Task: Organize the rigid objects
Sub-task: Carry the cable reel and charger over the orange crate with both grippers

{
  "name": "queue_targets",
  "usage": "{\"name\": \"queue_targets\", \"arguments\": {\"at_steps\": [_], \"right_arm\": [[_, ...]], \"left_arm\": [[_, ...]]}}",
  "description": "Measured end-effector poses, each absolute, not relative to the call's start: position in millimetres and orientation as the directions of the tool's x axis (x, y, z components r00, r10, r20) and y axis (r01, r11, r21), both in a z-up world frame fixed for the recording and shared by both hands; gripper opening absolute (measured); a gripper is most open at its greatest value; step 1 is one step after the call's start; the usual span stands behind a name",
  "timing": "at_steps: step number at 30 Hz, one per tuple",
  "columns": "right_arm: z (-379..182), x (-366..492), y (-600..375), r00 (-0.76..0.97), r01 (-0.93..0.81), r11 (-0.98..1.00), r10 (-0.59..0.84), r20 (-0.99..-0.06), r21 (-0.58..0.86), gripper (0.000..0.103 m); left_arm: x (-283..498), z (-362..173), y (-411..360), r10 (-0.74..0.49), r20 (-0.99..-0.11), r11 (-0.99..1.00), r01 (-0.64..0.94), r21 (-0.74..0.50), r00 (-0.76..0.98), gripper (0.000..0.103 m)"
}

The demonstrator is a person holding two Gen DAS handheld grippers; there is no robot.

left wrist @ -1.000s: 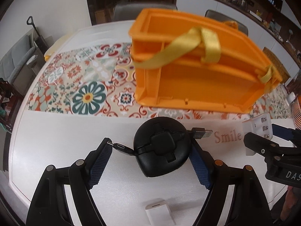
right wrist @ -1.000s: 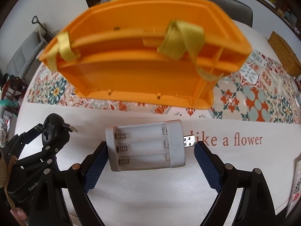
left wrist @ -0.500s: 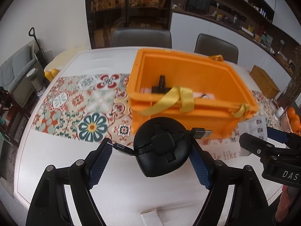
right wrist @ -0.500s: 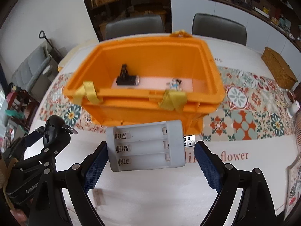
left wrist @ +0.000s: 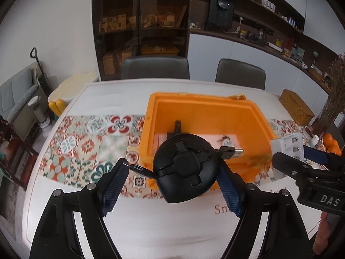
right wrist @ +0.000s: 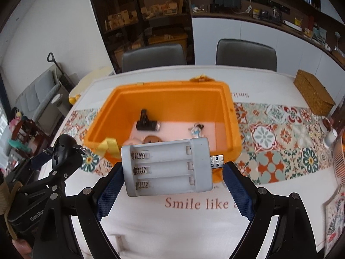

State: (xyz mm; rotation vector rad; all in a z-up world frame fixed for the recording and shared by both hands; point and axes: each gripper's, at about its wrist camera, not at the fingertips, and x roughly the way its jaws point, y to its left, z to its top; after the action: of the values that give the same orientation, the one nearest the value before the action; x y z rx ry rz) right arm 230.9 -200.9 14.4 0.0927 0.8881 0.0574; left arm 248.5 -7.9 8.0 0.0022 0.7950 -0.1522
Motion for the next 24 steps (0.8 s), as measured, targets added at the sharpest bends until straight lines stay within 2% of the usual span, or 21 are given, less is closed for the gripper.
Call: {"name": "queue_targets", "arguments": {"at_steps": [9, 24], "right_arm": [[22.1, 259.8, -208.9, 0.643, 0.03, 0.995, 0.056, -0.764, 0.097, 0.091], [-5.7, 324.4, -215.9, 0.537, 0.058, 0.997, 0.015, -0.844, 0.055, 0.091]], "left_arm": [[275.0, 21.5, -23.1, -0.14, -0.689, 0.984, 0.175, -0.019, 0.711, 0.081], [341.7, -3.4, -41.3, -0.09, -0.768, 0.979, 0.199, 0.049, 0.633, 0.081]]}}
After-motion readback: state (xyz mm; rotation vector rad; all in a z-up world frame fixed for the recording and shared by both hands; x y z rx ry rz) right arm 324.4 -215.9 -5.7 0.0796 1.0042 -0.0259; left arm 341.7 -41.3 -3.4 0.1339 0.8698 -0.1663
